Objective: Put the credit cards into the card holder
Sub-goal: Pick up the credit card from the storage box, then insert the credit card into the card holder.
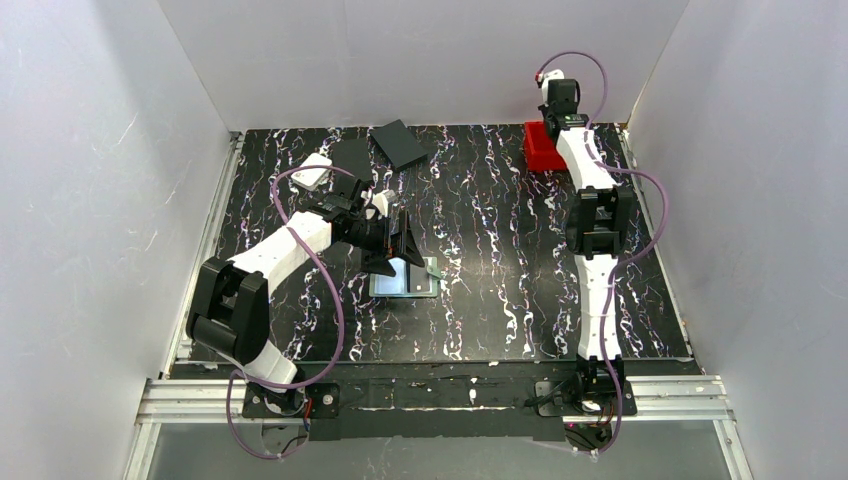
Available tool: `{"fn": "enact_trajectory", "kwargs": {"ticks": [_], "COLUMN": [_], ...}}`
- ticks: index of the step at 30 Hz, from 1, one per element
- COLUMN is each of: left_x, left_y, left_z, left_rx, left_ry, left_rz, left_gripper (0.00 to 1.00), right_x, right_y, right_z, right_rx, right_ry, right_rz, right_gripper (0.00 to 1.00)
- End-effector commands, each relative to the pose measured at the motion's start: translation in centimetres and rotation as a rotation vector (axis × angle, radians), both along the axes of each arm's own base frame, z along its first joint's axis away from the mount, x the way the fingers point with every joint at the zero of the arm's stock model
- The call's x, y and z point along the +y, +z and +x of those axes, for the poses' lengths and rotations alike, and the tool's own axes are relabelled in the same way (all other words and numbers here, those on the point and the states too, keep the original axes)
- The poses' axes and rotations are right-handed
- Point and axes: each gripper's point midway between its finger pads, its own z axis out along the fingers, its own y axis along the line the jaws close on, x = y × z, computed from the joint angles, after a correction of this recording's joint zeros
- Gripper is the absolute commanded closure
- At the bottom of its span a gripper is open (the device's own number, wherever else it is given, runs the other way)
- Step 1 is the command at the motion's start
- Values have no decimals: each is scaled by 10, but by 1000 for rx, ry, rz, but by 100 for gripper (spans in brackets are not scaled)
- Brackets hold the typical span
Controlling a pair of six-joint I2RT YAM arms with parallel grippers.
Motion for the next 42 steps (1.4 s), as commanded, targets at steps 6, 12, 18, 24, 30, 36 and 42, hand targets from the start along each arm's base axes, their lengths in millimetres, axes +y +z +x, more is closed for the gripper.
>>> {"fn": "enact_trajectory", "kwargs": {"ticks": [6, 12, 18, 24, 30, 36, 42], "left_x": [5, 25, 45, 59, 58, 49, 43], "left_y": [6, 11, 16, 11, 2, -10, -30], "left_z": [-7, -3, -2, -7, -4, 5, 14], "left_rx": [-23, -51, -41, -12, 16, 69, 139], "left_ry": [-9, 31, 84, 174, 221, 216, 190], "left_rz": [5, 27, 11, -13, -47, -82, -81], "left_gripper": [4, 4, 4, 5, 12, 35, 56], "right_x": [-11, 35, 155, 267, 339, 355, 373], "right_y": [127, 153, 141, 99, 41, 25, -3], "right_z": [-21, -63, -154, -285, -393, -424, -420], "right_rx": [-213, -233, -76, 321, 551, 591, 612], "right_ry": [-101, -87, 173, 330, 389, 441, 474], "right_rz": [79, 477, 1216, 1563, 1508, 1528, 1469], "right_gripper": [99, 99, 99, 99, 99, 99, 99]}}
